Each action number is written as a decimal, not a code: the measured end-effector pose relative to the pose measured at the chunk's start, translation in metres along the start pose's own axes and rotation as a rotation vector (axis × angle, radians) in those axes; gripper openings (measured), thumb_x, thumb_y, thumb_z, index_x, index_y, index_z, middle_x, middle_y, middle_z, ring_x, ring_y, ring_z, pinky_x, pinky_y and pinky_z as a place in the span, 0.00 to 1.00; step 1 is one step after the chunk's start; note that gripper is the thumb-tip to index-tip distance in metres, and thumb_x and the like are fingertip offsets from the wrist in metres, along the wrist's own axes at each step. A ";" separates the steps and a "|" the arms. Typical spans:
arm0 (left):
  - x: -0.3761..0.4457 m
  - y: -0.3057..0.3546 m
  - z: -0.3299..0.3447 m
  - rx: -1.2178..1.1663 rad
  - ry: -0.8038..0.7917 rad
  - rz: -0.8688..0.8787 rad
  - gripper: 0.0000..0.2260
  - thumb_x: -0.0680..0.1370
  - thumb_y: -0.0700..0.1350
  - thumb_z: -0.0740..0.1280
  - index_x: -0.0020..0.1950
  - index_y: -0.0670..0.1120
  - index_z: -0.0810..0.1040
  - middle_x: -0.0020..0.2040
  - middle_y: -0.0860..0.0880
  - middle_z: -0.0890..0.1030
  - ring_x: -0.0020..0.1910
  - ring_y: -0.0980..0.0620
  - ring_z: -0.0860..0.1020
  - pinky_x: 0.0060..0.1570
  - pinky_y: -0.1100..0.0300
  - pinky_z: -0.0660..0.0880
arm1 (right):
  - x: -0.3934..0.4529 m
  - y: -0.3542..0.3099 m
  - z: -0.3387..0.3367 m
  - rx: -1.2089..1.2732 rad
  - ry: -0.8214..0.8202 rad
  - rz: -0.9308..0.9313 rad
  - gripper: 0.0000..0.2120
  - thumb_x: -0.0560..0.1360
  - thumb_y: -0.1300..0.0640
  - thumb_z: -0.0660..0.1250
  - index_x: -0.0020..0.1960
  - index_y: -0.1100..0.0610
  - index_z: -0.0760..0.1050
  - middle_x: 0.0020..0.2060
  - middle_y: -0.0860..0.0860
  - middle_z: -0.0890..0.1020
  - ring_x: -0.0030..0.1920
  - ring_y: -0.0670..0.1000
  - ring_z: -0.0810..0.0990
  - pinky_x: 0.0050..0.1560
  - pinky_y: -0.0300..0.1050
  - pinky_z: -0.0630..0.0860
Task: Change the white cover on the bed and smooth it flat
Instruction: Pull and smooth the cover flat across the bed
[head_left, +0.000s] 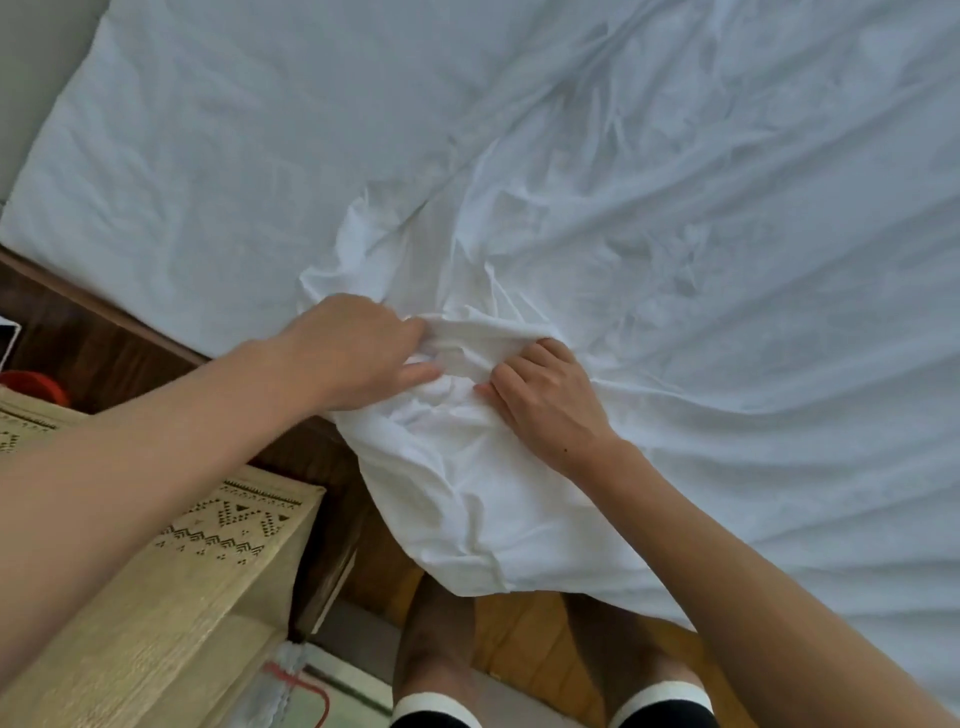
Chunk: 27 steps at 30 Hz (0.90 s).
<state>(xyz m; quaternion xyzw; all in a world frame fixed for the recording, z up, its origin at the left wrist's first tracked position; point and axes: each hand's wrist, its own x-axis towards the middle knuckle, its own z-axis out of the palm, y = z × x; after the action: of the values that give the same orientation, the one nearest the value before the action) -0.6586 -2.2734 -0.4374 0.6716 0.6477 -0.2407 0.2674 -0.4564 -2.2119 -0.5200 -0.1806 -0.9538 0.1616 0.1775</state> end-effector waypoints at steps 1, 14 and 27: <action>-0.006 -0.003 0.005 -0.026 -0.003 0.052 0.23 0.79 0.66 0.48 0.60 0.52 0.70 0.33 0.55 0.68 0.31 0.55 0.66 0.32 0.58 0.61 | 0.000 0.000 0.001 0.003 0.021 0.011 0.18 0.80 0.55 0.60 0.33 0.58 0.69 0.27 0.53 0.73 0.31 0.55 0.70 0.42 0.46 0.66; -0.029 0.011 0.069 -0.383 0.307 0.311 0.18 0.76 0.66 0.54 0.46 0.55 0.74 0.35 0.55 0.80 0.33 0.53 0.78 0.32 0.63 0.65 | 0.002 -0.029 -0.024 0.286 0.085 0.093 0.27 0.84 0.52 0.50 0.29 0.59 0.68 0.23 0.52 0.69 0.23 0.53 0.66 0.28 0.43 0.64; -0.044 -0.071 0.084 -0.295 0.679 0.437 0.17 0.84 0.50 0.54 0.46 0.42 0.76 0.33 0.45 0.79 0.28 0.46 0.77 0.28 0.55 0.76 | -0.014 -0.005 -0.015 0.131 0.026 0.101 0.25 0.84 0.53 0.52 0.30 0.59 0.68 0.26 0.54 0.70 0.26 0.54 0.68 0.31 0.43 0.57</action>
<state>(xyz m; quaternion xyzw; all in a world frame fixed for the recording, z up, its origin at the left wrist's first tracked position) -0.7298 -2.3613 -0.4739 0.7888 0.5688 0.1516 0.1768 -0.4399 -2.2178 -0.5088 -0.2187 -0.9285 0.2298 0.1928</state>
